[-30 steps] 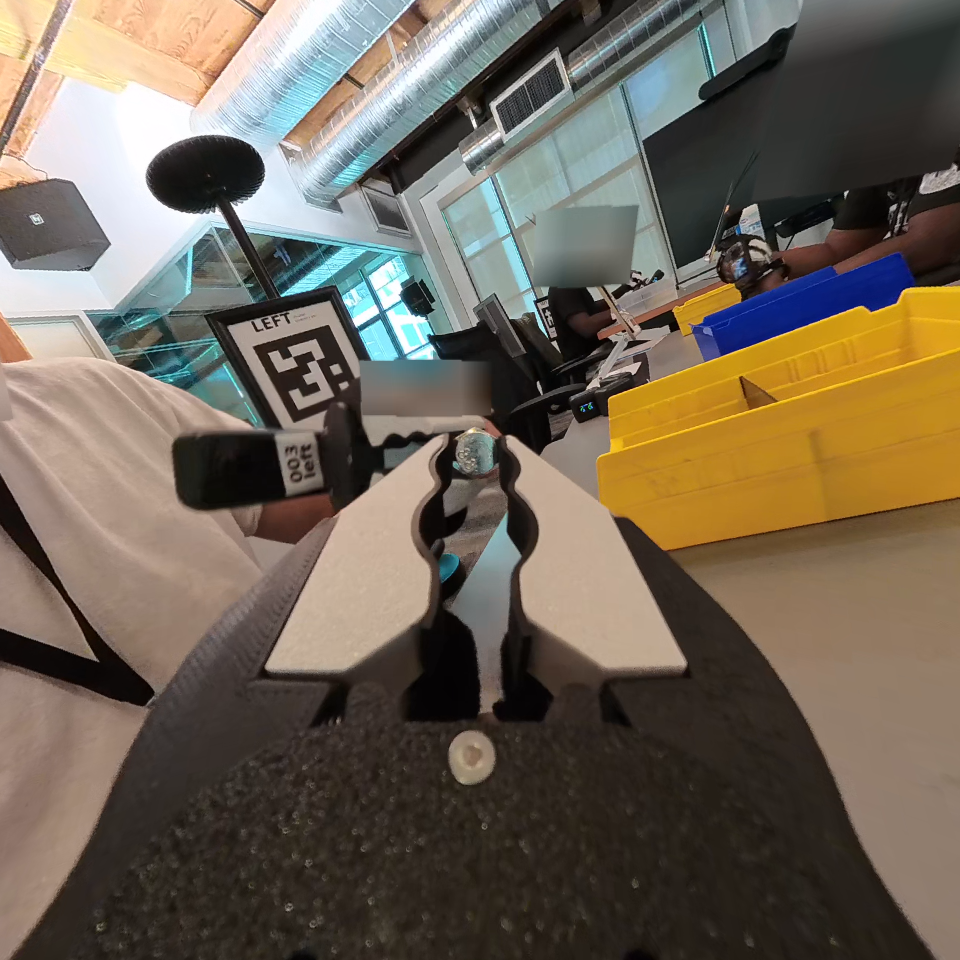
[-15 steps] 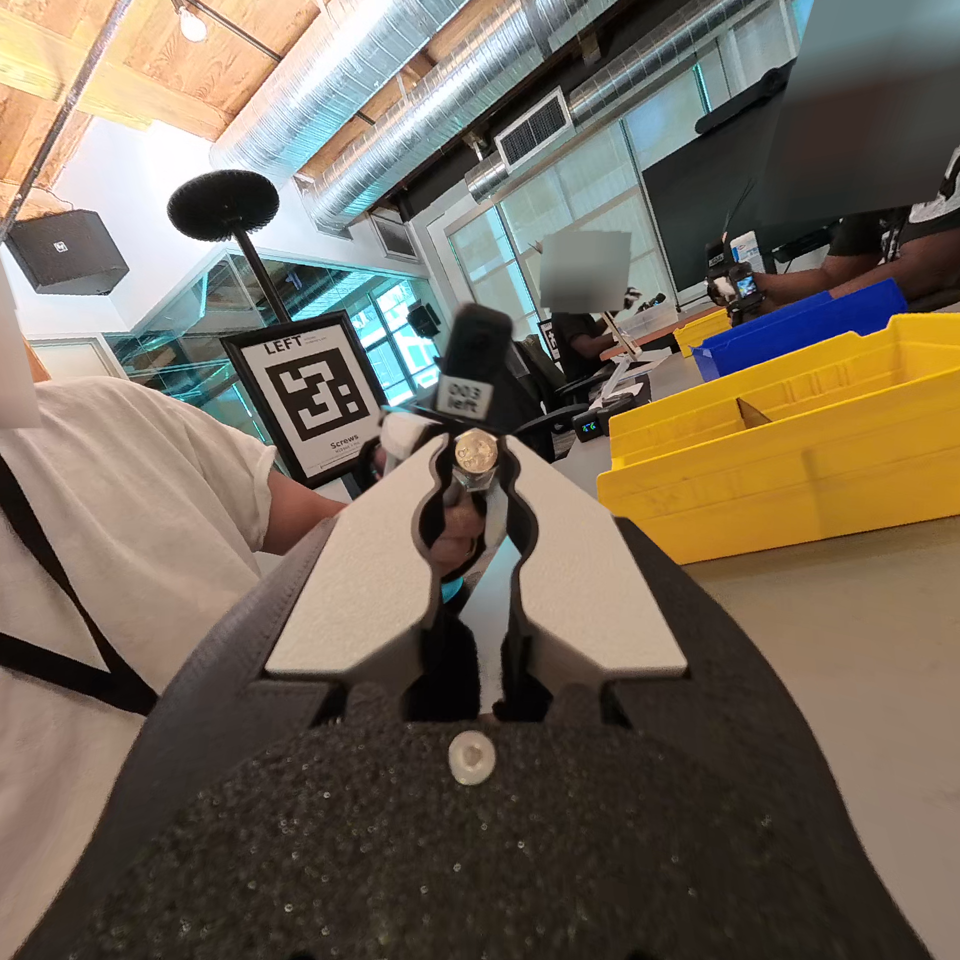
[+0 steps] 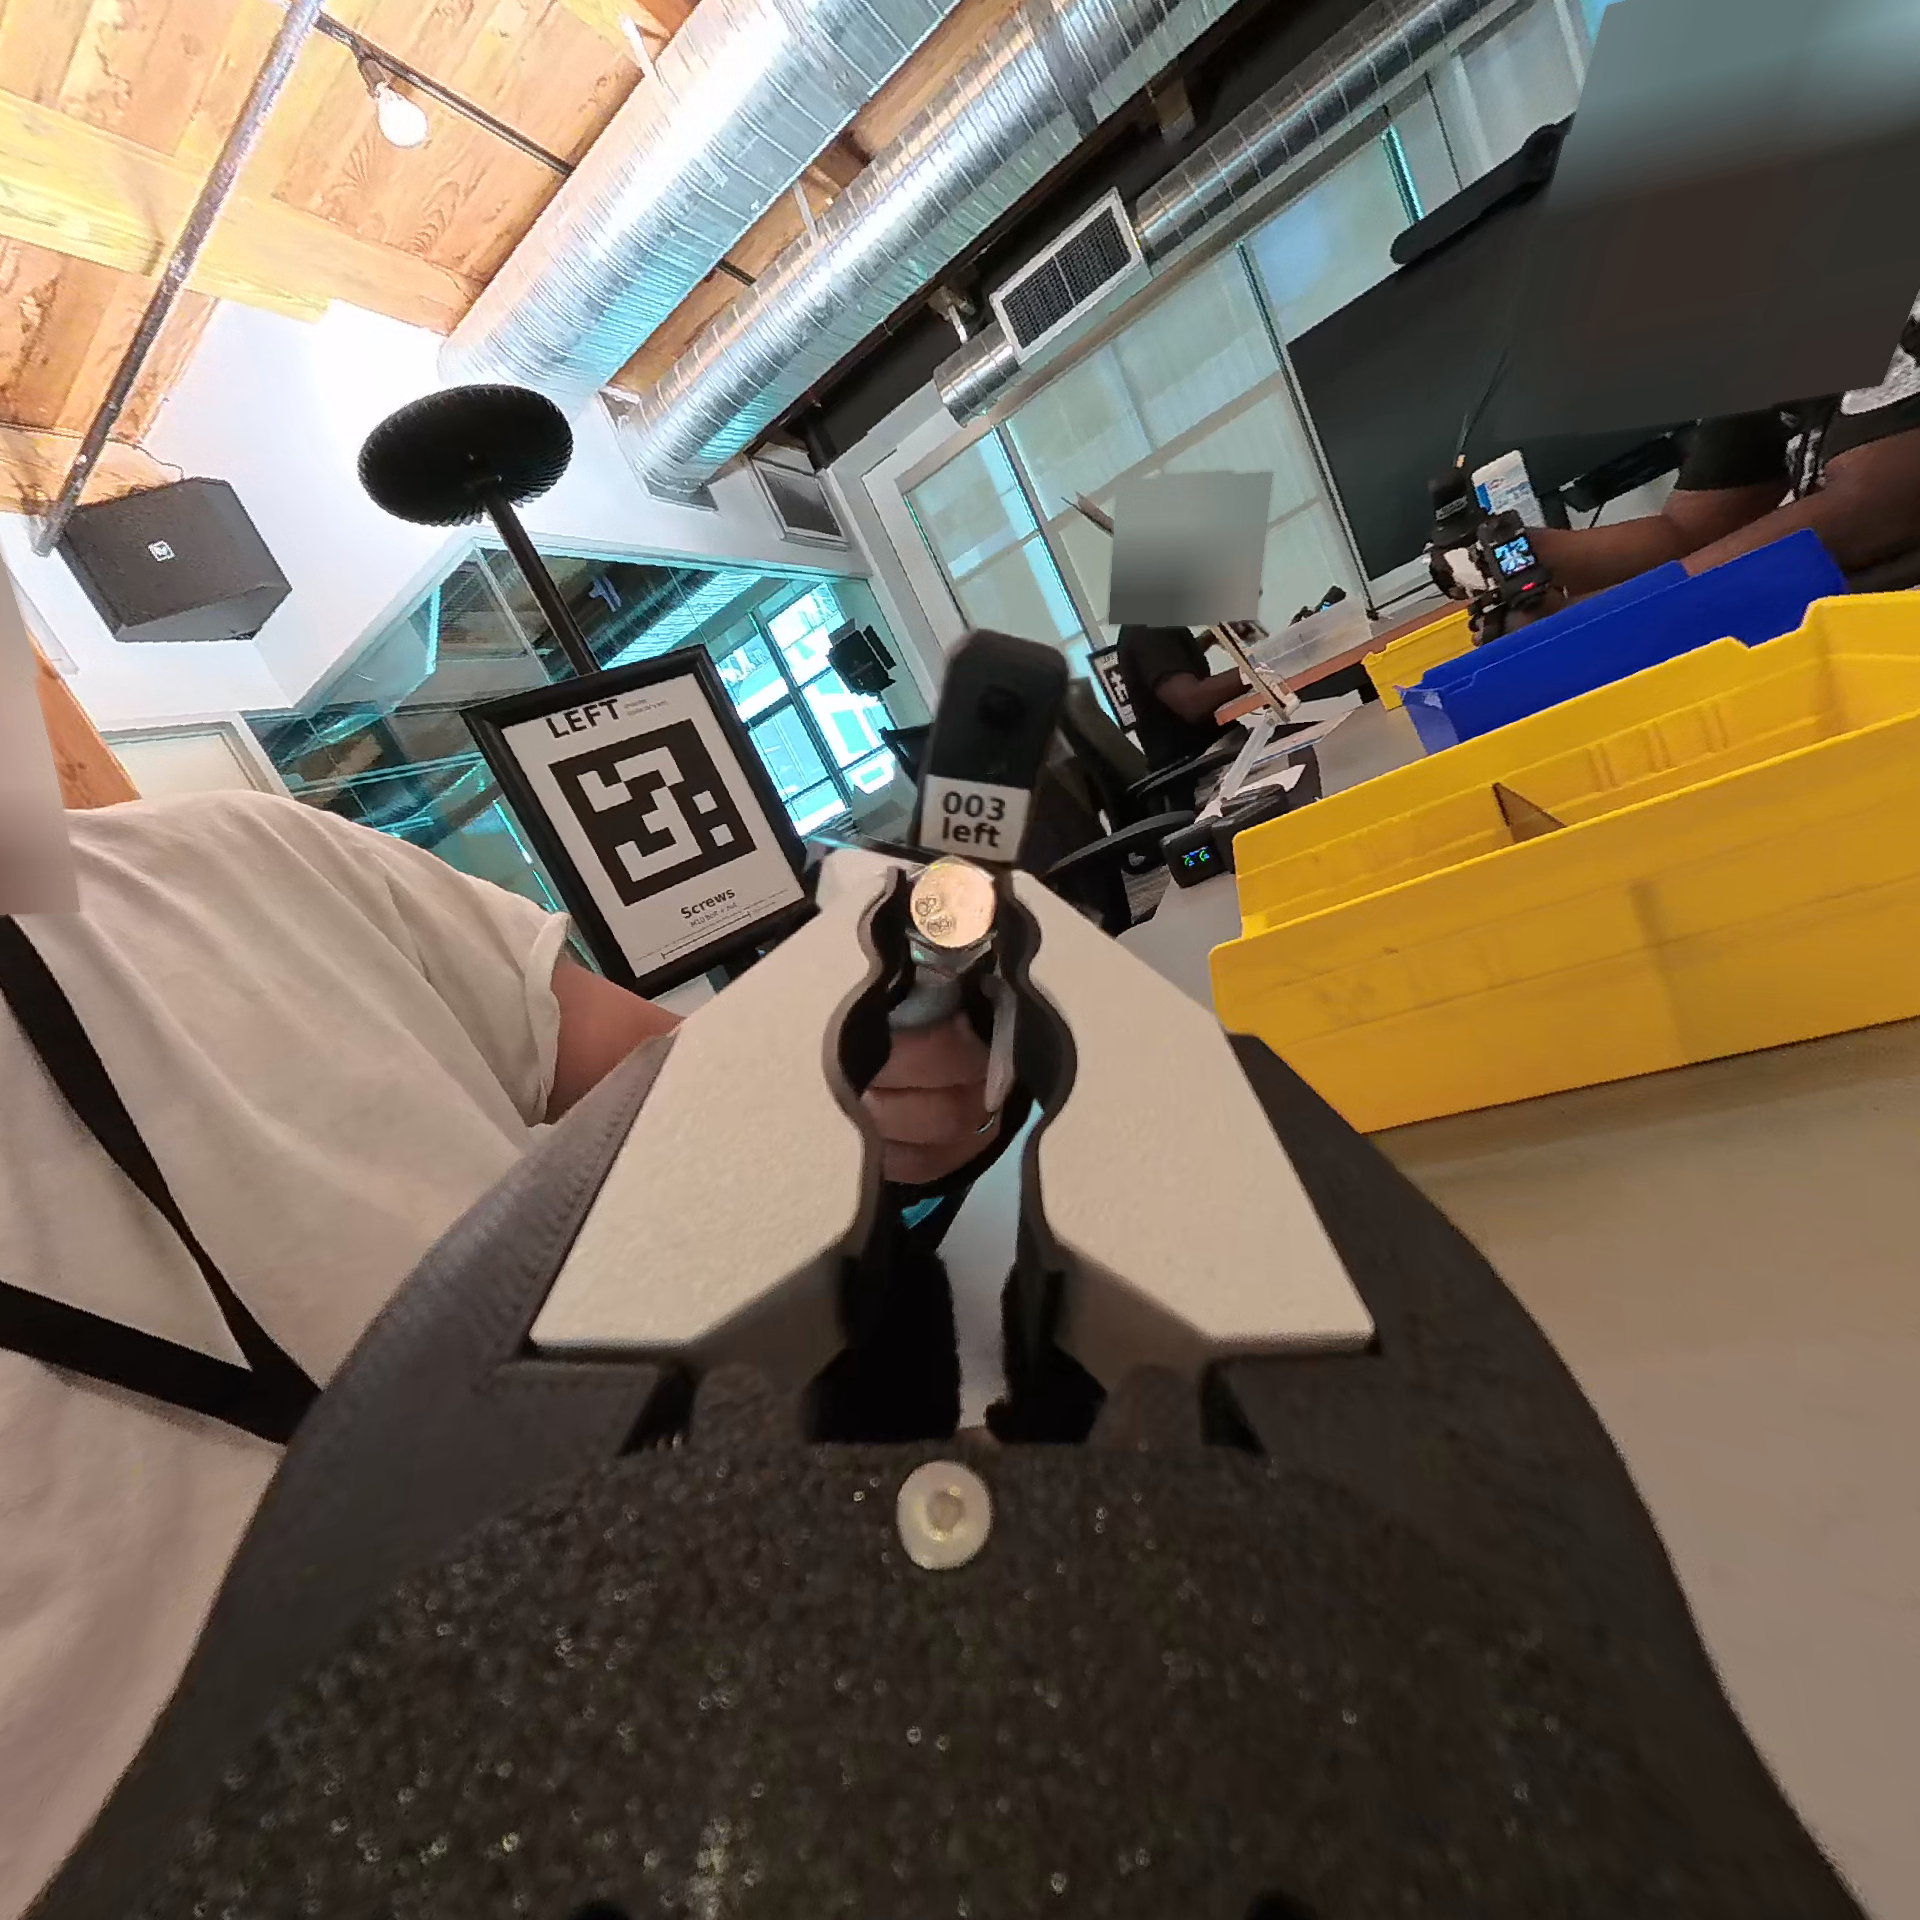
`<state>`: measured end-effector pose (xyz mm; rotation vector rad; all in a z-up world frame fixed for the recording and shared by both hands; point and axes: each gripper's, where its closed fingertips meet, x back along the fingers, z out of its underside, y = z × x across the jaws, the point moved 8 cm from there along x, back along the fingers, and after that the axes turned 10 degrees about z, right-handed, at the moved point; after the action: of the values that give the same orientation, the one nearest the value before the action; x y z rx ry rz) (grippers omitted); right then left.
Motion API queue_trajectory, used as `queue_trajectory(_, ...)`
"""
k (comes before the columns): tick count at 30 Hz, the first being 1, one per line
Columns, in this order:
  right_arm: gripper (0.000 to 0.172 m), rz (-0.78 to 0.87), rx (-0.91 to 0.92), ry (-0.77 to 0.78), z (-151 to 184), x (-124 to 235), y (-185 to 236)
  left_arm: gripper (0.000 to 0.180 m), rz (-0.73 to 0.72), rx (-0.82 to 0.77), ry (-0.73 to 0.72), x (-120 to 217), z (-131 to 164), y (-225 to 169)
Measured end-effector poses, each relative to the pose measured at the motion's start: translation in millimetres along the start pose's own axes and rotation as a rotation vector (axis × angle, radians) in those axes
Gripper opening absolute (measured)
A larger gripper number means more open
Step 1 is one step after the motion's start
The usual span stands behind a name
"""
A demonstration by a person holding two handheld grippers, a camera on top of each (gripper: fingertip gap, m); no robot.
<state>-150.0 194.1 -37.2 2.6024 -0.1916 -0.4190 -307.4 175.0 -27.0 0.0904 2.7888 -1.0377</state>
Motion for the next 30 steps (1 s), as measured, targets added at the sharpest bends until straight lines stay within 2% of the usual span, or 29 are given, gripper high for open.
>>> queue_trajectory(3,0.017,0.013,-0.036,-0.001,3.0,-1.6,-3.8,0.018,-0.165,-0.332,0.129,-0.8,-1.5,-7.0)
queue_trajectory(8,0.016,0.004,-0.074,0.013,6.2,-3.8,-6.1,0.018,-0.526,-1.189,0.488,-8.2,5.5,-25.5)
queue_trajectory(10,0.017,0.002,-0.067,0.023,6.2,-3.9,-5.3,0.018,-0.63,-1.47,0.613,-11.1,10.1,-29.3)
queue_trajectory(12,0.017,-0.016,-0.078,0.03,5.1,-4.0,-3.9,0.018,-0.682,-1.684,0.689,-12.6,12.8,-32.2)
queue_trajectory(16,0.017,-0.004,-0.068,0.043,4.9,-4.3,-3.2,0.018,-0.769,-1.989,0.802,-12.8,16.5,-30.1)
queue_trajectory(20,0.017,0.034,-0.033,0.044,5.3,-3.7,-5.1,0.018,-0.847,-1.971,0.819,-15.2,21.1,-24.5)
queue_trajectory(22,0.017,0.04,-0.02,0.043,3.1,-3.0,-3.8,0.034,-0.854,-1.93,0.798,-13.0,25.6,-24.7)
queue_trajectory(24,0.017,0.082,0.027,0.051,-3.0,-0.4,-1.5,0.048,-0.867,-1.809,0.763,-8.7,32.1,-25.9)
queue_trajectory(27,0.017,0.191,0.129,0.075,-29.3,5.6,14.7,0.062,-0.802,-1.406,0.74,0.5,56.2,-24.1)
queue_trajectory(30,0.017,0.41,0.363,0.145,-70.3,26.2,46.9,0.06,-0.615,-0.884,0.664,11.2,80.2,-22.0)
